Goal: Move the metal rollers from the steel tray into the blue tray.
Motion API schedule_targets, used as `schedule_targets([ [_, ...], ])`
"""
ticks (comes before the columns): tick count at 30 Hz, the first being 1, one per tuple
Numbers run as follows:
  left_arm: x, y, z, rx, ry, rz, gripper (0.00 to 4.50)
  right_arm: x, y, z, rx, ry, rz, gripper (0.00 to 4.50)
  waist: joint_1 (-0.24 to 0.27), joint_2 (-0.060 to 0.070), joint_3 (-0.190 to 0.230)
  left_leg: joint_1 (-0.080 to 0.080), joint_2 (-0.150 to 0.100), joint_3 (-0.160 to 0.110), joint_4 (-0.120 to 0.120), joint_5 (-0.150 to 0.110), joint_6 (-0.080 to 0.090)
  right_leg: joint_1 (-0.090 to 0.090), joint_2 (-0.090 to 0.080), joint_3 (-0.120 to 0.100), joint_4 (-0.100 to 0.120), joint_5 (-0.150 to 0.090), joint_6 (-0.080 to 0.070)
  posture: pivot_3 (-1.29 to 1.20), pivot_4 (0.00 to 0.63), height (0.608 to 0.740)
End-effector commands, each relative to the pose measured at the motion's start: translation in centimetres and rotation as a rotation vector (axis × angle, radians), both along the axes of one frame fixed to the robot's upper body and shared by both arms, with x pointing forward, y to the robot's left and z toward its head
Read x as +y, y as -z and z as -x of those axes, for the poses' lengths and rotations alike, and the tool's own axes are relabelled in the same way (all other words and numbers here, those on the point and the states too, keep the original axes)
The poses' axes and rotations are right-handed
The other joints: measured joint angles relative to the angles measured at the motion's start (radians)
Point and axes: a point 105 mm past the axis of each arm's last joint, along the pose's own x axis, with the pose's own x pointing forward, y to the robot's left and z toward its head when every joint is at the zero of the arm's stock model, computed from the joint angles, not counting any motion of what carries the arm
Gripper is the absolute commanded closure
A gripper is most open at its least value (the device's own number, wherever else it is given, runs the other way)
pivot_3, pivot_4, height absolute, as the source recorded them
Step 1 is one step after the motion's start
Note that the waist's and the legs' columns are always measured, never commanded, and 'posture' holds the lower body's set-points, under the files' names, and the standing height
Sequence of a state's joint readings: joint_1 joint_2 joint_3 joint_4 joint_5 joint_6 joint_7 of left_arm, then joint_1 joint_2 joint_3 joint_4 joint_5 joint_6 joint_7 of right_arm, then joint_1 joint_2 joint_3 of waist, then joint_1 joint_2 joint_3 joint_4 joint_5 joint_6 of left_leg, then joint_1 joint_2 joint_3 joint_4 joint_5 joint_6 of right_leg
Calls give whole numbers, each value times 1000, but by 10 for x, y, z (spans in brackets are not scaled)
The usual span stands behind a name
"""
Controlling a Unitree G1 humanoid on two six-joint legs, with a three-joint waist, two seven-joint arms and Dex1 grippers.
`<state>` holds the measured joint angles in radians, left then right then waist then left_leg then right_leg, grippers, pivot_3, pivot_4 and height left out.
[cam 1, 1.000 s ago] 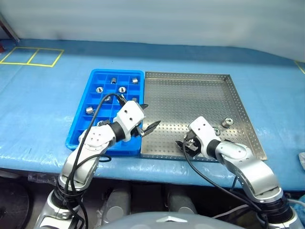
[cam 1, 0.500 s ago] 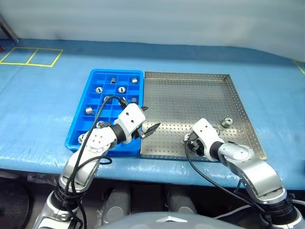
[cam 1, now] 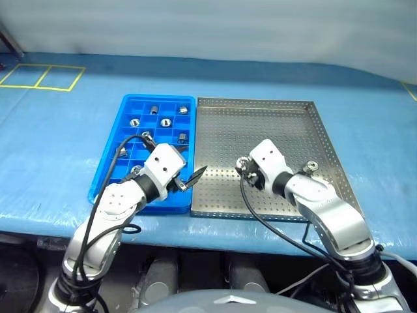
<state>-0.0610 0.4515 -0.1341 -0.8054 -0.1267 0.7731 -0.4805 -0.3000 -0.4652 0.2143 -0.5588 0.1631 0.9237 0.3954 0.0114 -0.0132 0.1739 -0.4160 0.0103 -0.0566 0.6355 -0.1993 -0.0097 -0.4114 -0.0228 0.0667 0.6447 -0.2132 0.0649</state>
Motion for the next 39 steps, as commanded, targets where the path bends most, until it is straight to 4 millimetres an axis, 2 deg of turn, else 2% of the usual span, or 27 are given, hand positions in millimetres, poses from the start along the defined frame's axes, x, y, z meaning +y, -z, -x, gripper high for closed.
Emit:
schedule_targets([
  [1,19,-13,10,-61,-97,-30,898,35,-21,-9,-89,-143,-59,2816,19,0,0,1,0,0,-2,0,0,0,0,0,0,0,-1,357,150,740],
  [4,30,-13,14,-61,-170,-35,898,58,-27,-15,-94,-229,-91,2816,50,0,0,1,0,-1,-5,0,0,-1,0,-1,0,-1,-2,409,150,740],
  [8,35,-3,23,-21,-229,-37,898,84,-23,-22,-79,-321,-102,2816,102,0,0,1,0,-2,-8,0,0,-2,0,-4,0,-3,-6,483,150,740],
  [13,37,8,29,13,-267,-35,898,95,-12,-34,-44,-346,-113,2816,163,0,0,1,0,-4,-9,0,-1,-2,0,-6,0,-4,-7,523,150,740],
  [23,31,16,29,41,-259,-17,898,84,7,-59,-27,-265,-81,2816,266,0,0,0,1,-3,-11,0,-4,-4,0,-7,0,-5,-8,517,150,740],
  [28,27,17,27,46,-242,-12,898,74,8,-65,-34,-212,-62,2816,309,0,0,0,2,-2,-13,0,-7,-6,1,-7,0,-6,-9,502,150,740],
  [39,23,20,21,52,-206,-18,898,53,8,-69,-51,-114,-31,2816,351,0,0,-4,3,-1,-13,0,-10,-13,2,-7,0,-6,-10,448,150,740],
])
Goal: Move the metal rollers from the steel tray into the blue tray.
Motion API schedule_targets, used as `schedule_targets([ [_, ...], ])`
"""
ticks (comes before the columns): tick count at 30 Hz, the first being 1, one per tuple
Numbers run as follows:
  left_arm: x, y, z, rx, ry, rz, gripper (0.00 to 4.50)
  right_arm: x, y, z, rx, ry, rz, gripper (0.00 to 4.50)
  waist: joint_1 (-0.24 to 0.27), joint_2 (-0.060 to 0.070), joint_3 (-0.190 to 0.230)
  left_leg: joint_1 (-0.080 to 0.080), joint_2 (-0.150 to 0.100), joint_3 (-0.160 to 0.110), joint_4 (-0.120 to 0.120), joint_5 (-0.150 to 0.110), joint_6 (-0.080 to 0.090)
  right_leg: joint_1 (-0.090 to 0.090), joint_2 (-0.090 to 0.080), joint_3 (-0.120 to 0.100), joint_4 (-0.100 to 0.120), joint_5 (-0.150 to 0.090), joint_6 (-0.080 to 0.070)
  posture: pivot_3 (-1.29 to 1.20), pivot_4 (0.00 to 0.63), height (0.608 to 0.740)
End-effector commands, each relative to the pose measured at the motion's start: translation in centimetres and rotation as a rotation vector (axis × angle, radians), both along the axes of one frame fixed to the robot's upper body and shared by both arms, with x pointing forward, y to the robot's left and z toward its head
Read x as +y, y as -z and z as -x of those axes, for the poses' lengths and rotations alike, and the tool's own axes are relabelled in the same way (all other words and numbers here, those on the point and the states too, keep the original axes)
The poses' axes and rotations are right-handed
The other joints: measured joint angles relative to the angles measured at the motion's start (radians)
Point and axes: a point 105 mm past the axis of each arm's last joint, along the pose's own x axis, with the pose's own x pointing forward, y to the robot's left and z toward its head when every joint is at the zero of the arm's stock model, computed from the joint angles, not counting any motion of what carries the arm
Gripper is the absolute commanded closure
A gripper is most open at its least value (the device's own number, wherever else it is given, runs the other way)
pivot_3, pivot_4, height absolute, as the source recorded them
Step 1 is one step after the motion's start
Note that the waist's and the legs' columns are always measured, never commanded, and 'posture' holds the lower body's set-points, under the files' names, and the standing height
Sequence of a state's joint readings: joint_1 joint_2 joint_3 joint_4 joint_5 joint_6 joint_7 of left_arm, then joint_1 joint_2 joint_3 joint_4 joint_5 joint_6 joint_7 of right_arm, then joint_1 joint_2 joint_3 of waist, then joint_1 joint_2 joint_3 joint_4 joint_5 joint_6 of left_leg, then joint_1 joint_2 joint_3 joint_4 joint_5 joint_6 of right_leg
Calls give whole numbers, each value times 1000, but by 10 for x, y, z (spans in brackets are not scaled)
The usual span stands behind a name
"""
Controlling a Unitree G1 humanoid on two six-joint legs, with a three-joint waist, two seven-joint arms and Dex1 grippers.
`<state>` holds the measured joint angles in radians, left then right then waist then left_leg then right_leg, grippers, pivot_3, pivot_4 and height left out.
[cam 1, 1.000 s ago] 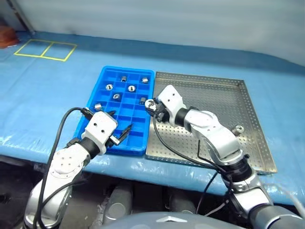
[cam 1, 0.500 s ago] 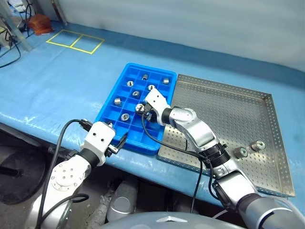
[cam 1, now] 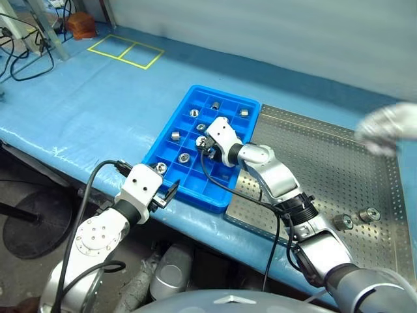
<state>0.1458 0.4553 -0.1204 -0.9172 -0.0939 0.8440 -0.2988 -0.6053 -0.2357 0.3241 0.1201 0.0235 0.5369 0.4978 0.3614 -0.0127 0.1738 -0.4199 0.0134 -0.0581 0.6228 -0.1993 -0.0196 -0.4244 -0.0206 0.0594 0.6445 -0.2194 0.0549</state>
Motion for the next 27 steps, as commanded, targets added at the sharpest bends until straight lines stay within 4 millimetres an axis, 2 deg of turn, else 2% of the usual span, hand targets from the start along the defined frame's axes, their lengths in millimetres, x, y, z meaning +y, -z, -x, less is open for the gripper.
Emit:
schedule_targets([
  [1,-5,-5,0,-27,32,7,898,-8,-14,-2,-49,36,-14,2816,1,0,0,-2,0,0,0,0,0,-1,0,0,0,0,0,448,150,740],
  [4,-5,-5,-1,-26,36,5,898,-10,-14,0,-50,41,-13,2816,3,0,0,-8,0,0,1,1,-1,-5,1,0,1,2,3,439,150,740],
  [10,-5,-5,-2,-26,46,-1,898,-9,-9,12,-4,-11,-2,2816,5,0,0,-9,0,-1,2,1,-1,-5,1,-1,0,2,2,430,150,740],
  [15,-6,-7,-4,-30,56,-1,898,-11,-17,11,-55,11,-16,1135,2,0,0,-9,1,-1,3,1,-1,-5,1,-1,1,2,1,422,150,740],
  [21,-11,-11,-10,-47,87,17,898,-24,-45,15,-129,56,-83,1135,0,0,0,-10,1,-1,3,1,-1,-5,1,-2,0,2,2,370,150,740],
  [23,-21,-14,-18,-65,120,46,898,-36,-51,24,-153,72,-63,1135,4,1,-1,-10,1,-1,4,1,-1,-4,1,-2,0,2,2,347,150,740],
  [27,-44,-19,-29,-85,220,80,898,-67,-43,44,-136,125,55,1135,-5,1,-1,-11,0,-2,6,1,-1,-3,0,-3,-1,2,2,261,150,740],
])
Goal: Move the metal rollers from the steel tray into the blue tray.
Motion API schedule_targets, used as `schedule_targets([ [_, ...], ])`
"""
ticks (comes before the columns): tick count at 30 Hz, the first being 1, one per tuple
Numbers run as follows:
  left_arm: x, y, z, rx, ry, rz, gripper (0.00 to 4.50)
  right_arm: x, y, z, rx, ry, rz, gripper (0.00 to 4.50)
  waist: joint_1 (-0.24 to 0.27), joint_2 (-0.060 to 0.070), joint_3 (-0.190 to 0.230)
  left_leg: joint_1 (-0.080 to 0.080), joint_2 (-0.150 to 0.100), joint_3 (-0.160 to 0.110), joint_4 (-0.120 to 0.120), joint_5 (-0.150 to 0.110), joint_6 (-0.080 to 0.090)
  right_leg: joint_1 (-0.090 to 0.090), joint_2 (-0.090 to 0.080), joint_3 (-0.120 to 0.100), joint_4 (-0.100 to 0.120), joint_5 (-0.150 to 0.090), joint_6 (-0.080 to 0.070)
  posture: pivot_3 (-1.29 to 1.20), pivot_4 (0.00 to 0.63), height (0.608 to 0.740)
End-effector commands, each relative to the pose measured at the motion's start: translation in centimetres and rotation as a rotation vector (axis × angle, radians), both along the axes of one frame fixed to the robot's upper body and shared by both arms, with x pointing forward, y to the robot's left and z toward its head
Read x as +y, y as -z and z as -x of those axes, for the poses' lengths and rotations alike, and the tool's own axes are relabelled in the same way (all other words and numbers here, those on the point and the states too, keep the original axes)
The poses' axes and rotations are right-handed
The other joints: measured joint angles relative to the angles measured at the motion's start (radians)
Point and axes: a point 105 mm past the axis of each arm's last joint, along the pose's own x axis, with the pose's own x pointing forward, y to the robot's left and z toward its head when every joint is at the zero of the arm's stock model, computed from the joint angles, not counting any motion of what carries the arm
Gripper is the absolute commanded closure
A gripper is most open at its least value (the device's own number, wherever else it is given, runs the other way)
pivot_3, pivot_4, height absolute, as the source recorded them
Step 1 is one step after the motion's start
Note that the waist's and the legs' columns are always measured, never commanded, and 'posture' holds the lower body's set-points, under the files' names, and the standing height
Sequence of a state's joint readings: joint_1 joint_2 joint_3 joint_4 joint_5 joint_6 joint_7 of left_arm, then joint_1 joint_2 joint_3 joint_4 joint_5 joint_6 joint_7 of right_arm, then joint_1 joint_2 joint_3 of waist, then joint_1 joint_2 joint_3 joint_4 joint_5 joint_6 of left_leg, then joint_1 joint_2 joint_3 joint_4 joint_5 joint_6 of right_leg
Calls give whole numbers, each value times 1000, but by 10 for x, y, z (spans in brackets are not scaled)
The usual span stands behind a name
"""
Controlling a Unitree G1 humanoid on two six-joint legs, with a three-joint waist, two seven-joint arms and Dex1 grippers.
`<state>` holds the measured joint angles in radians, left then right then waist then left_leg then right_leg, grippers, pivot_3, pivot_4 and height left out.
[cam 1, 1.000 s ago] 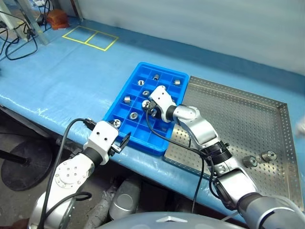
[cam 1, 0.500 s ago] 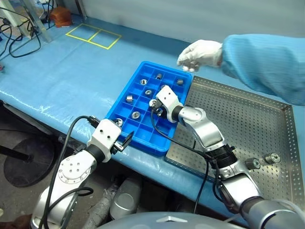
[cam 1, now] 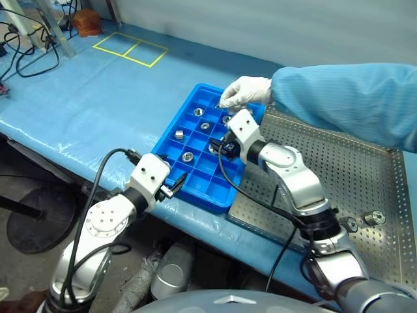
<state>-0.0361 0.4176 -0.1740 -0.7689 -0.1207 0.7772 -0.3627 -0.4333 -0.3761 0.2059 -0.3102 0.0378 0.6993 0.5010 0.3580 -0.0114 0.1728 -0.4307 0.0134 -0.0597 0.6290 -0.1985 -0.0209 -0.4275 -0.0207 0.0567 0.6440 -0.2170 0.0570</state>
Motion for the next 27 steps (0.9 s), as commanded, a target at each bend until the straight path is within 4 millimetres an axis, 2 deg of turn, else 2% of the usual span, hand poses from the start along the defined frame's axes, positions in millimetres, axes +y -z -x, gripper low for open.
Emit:
schedule_targets([
  [1,-23,-9,-5,-43,107,30,898,-26,-3,18,-7,53,85,1135,-5,0,0,0,0,0,0,0,0,0,0,0,0,0,0,248,150,740],
  [6,-51,-13,-21,-70,233,41,898,-60,11,44,67,145,168,1135,-70,0,0,-1,0,0,1,0,0,0,0,0,0,0,0,158,150,740],
  [11,-73,-14,-34,-84,326,27,898,-87,14,58,94,279,221,1135,-185,0,0,0,0,0,3,0,2,2,0,2,0,1,0,70,150,740],
  [15,-84,-12,-31,-75,394,43,898,-115,19,67,127,424,294,1135,-266,0,0,1,-1,0,3,1,3,3,-1,3,0,1,1,20,150,740],
  [21,-85,-9,-27,-67,412,52,898,-134,24,77,167,526,337,1135,-362,1,0,4,-1,0,3,1,4,4,-1,3,3,2,2,-6,150,740],
  [24,-86,-8,-25,-63,420,55,898,-134,29,78,192,530,337,1135,-382,1,0,6,-2,0,3,2,5,6,-1,4,4,2,2,-6,150,740],
  [27,-88,-8,-24,-61,429,58,898,-135,35,77,214,543,330,1135,-385,0,0,15,-2,0,3,3,6,15,-1,5,3,2,2,-5,150,740],
])
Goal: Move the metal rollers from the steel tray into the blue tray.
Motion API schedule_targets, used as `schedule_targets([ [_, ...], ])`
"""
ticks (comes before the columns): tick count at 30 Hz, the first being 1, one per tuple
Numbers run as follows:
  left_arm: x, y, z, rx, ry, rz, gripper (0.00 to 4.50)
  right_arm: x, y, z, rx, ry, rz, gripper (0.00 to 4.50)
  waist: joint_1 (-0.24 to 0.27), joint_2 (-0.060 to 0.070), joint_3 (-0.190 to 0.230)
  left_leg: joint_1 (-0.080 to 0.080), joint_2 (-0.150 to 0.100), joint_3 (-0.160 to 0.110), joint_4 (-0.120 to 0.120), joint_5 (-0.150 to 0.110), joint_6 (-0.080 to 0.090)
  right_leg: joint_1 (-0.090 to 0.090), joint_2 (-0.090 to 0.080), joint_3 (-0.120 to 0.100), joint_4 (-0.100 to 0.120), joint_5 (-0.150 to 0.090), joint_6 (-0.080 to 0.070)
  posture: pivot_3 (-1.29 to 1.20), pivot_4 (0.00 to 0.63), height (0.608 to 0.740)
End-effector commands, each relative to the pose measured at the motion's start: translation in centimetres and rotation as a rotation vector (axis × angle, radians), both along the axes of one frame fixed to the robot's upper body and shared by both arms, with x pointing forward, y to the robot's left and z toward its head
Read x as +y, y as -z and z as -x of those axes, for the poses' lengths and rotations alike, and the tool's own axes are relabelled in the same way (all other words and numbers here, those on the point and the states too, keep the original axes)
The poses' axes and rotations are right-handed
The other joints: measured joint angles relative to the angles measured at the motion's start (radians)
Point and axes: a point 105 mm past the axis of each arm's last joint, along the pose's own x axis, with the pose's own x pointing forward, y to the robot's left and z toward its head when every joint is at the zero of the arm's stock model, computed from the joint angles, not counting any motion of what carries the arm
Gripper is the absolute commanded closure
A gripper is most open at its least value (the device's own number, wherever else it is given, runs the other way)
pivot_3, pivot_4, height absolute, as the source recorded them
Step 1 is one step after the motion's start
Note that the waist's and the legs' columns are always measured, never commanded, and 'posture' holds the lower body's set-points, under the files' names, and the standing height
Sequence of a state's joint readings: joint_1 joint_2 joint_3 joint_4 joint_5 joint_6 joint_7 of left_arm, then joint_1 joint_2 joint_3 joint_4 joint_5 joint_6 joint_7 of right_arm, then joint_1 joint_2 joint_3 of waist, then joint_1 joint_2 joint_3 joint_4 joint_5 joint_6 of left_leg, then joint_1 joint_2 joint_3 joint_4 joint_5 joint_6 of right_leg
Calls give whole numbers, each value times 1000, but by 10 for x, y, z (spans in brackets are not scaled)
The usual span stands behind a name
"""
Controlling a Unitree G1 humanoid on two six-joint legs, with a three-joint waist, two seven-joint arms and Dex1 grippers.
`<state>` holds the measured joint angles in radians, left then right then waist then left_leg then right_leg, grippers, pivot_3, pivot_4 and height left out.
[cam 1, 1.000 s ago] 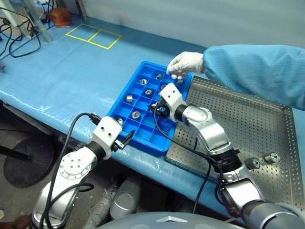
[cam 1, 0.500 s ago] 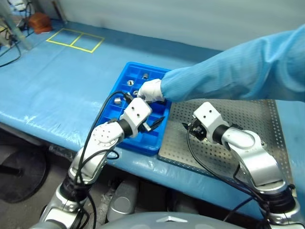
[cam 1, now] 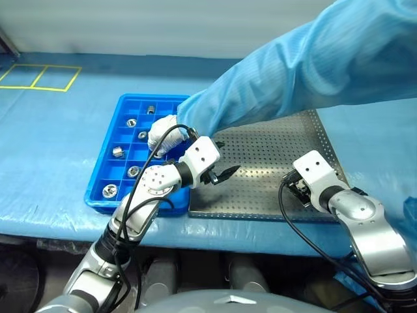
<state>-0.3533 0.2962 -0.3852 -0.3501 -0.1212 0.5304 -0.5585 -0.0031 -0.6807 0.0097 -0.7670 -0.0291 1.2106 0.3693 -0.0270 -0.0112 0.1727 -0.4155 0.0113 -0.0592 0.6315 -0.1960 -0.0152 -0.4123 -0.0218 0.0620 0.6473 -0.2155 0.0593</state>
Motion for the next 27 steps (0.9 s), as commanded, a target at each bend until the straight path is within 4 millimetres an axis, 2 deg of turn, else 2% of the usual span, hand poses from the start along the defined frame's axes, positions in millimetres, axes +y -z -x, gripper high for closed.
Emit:
schedule_targets([
  [1,-4,-10,5,-40,29,29,898,-2,-4,-1,-25,20,2,1135,0,0,0,1,0,0,0,0,0,2,0,0,0,0,0,-5,150,740],
  [16,-8,-6,11,-27,45,25,898,-10,26,-7,5,114,-53,1135,1,0,0,1,-1,1,0,0,0,2,0,3,-1,1,2,12,150,740],
  [27,-7,-2,11,-15,42,9,898,-2,29,-17,-44,120,-101,1135,1,0,0,1,-1,1,0,0,0,1,0,4,-1,1,2,16,150,740],
])
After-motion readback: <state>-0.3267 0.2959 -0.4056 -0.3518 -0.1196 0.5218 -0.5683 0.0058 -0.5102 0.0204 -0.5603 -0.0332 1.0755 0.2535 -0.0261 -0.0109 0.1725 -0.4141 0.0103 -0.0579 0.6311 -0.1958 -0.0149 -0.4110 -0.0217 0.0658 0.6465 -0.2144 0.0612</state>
